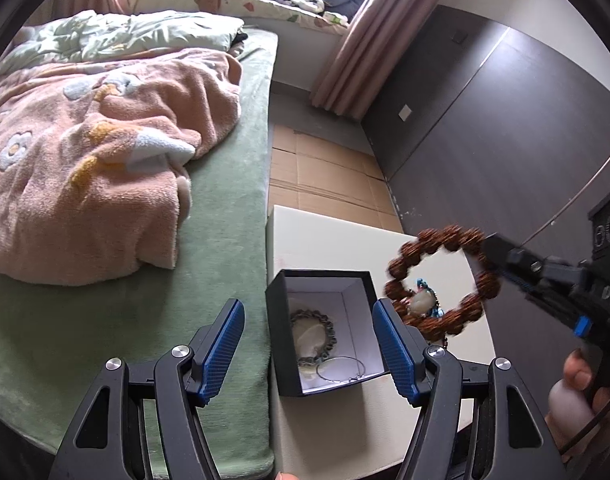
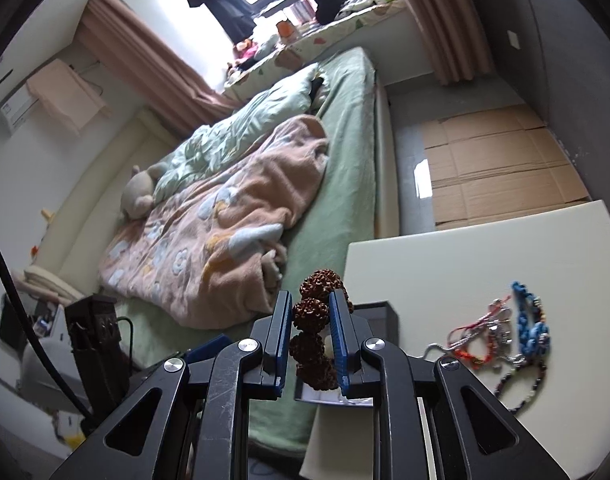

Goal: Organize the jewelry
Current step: 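Carry the brown bead bracelet over the box and release it from the right tool, then grasp the silver chain with pendant from the pile with the left tool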

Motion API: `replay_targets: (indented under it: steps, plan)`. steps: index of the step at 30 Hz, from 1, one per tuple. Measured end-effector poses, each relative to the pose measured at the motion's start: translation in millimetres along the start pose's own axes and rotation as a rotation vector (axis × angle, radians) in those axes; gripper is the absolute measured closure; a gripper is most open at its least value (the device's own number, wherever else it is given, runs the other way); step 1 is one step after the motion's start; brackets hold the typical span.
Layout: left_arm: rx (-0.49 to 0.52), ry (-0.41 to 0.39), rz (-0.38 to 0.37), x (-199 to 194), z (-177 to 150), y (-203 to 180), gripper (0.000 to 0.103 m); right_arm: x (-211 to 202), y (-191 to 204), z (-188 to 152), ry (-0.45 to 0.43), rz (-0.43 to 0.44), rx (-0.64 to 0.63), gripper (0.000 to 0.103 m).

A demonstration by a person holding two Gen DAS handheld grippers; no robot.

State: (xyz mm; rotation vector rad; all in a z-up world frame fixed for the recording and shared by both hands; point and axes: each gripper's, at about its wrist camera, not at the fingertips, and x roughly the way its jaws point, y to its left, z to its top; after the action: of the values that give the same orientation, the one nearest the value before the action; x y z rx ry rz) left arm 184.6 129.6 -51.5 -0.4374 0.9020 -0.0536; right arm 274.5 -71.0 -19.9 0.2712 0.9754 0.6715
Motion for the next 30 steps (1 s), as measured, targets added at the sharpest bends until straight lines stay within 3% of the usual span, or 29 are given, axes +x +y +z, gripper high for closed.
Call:
replay_targets:
  steps: [2, 3, 4, 6, 10, 30]
  plan:
    - [-0.005, 0.001, 0.004, -0.5, -0.2, 1.9, 0.035, 12.8, -2.6, -1.8, 0.047, 0.019, 0.027, 0.081]
    - [-0.006, 0.002, 0.005, -0.6, -0.5, 2.1, 0.035, 18.5, -5.1, -3.1, 0.070, 0.033, 0.041, 0.073]
    - [-0.005, 0.002, 0.004, -0.5, -0.8, 2.0, 0.035, 21.0, -6.9, -4.4, 0.080, 0.033, 0.046, 0.058]
    - [0.004, 0.004, 0.002, 0.0, -1.9, -0.1, 0.035, 18.3, -10.2, -9.0, 0.065, 0.009, 0.042, 0.047]
    - [0.014, 0.009, -0.006, 4.0, -2.3, -6.9, 0.035, 4.8, -22.5, -17.6, 0.054, 0.017, 0.057, 0.046]
    - [0.178, 0.096, -0.082, 51.0, -17.3, -99.2, 0.035, -74.0, -141.4, -75.5, -0.042, -0.183, 0.257, 0.046]
